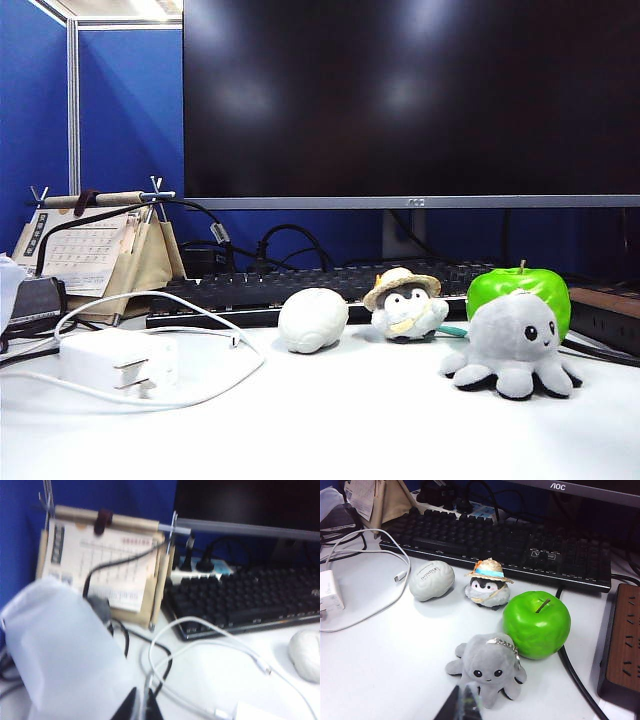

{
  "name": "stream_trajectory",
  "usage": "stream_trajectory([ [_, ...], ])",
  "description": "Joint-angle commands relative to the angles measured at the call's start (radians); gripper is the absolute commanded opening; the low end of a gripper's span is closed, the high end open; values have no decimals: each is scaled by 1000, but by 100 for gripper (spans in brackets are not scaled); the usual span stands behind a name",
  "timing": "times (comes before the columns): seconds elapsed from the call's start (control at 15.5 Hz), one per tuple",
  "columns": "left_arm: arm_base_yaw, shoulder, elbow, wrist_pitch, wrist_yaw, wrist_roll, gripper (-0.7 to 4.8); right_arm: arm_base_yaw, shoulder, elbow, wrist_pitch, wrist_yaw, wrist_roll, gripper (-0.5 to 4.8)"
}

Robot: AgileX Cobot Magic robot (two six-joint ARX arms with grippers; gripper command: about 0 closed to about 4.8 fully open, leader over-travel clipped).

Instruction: Place the tilting octopus upright.

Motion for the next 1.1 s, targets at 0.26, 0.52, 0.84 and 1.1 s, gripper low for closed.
stream_trajectory([
  [0.26,2,0,-14,47,-22,-6,25,0,0,3,16,0,3,-5],
  [0.52,2,-1,-42,108,-20,-32,25,0,0,3,16,0,3,-5],
  [0.84,1,-1,-42,111,-12,-32,25,0,0,3,16,0,3,-5],
  [1.1,1,-1,-42,111,6,-32,25,0,0,3,16,0,3,-5],
])
